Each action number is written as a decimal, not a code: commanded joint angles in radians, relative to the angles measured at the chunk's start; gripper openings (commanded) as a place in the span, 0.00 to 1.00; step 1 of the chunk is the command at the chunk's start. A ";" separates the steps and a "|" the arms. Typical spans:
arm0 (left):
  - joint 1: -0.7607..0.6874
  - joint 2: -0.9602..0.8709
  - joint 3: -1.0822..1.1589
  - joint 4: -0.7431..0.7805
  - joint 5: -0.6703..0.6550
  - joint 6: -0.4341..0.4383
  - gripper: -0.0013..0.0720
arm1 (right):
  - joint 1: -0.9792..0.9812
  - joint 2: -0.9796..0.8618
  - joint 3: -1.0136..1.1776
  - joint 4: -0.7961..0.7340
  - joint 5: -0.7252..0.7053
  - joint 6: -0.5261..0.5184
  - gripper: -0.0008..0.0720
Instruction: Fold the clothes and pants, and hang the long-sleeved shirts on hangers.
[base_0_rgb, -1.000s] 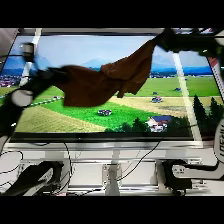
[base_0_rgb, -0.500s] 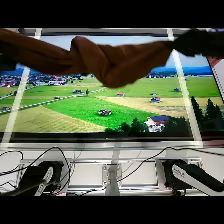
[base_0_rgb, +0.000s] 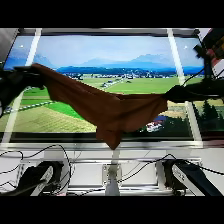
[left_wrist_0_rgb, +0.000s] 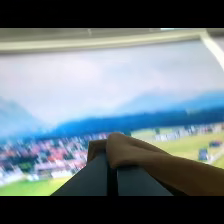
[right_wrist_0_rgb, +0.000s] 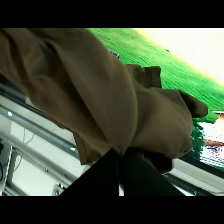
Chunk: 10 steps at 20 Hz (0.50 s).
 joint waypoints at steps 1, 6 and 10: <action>0.002 -0.178 0.000 -0.083 -0.058 0.000 0.04 | 0.000 0.000 -0.182 -0.011 -0.314 0.003 0.02; 0.001 -0.372 0.000 -0.146 -0.023 0.000 0.04 | -0.001 -0.097 -0.230 -0.030 -0.768 0.002 0.03; 0.001 -0.438 0.000 -0.283 0.051 0.000 0.04 | -0.001 -0.224 -0.229 -0.029 -1.019 0.003 0.03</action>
